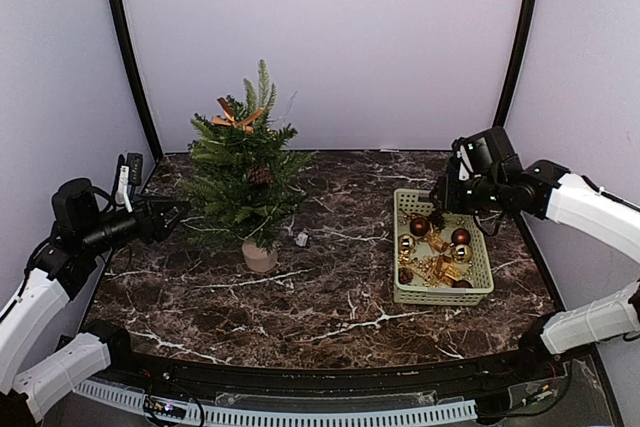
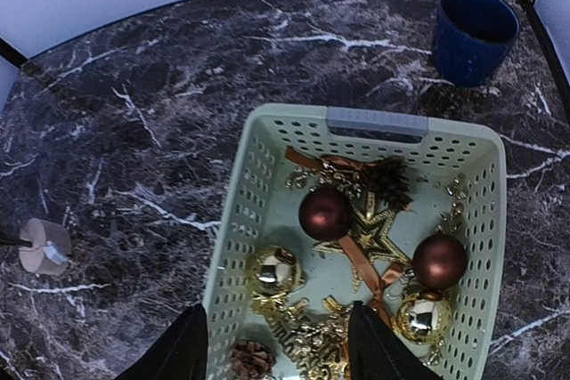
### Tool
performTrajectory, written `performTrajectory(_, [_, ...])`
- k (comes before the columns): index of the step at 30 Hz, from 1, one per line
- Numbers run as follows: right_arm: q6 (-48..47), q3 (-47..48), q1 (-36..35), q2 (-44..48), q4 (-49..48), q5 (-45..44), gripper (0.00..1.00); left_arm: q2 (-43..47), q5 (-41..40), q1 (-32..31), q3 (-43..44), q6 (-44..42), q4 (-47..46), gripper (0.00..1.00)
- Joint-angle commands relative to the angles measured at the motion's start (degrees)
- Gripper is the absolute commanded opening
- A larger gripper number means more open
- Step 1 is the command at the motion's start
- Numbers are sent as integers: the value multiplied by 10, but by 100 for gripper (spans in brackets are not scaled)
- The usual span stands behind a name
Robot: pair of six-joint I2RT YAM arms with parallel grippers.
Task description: Decorate the small christmas tree
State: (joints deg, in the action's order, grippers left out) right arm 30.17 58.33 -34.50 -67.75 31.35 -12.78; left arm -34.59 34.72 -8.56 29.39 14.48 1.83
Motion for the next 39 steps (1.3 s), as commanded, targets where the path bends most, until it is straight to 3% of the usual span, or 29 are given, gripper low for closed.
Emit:
performTrajectory(1, [0, -31, 39, -36, -31, 46, 53, 26, -57, -2, -13, 47, 6, 70])
performTrajectory(8, [-42, -27, 95, -126, -72, 33, 49, 33, -83, -2, -24, 67, 21, 70])
performTrajectory(21, [-110, 36, 158, -296, -131, 65, 52, 28, -99, -2, -19, 61, 33, 70])
performTrajectory(36, [-162, 70, 182, -384, -160, 97, 52, 34, -104, -1, -20, 63, 39, 70])
performTrajectory(39, [-165, 71, 182, -388, -160, 97, 48, 32, -98, -1, -18, 60, 39, 70])
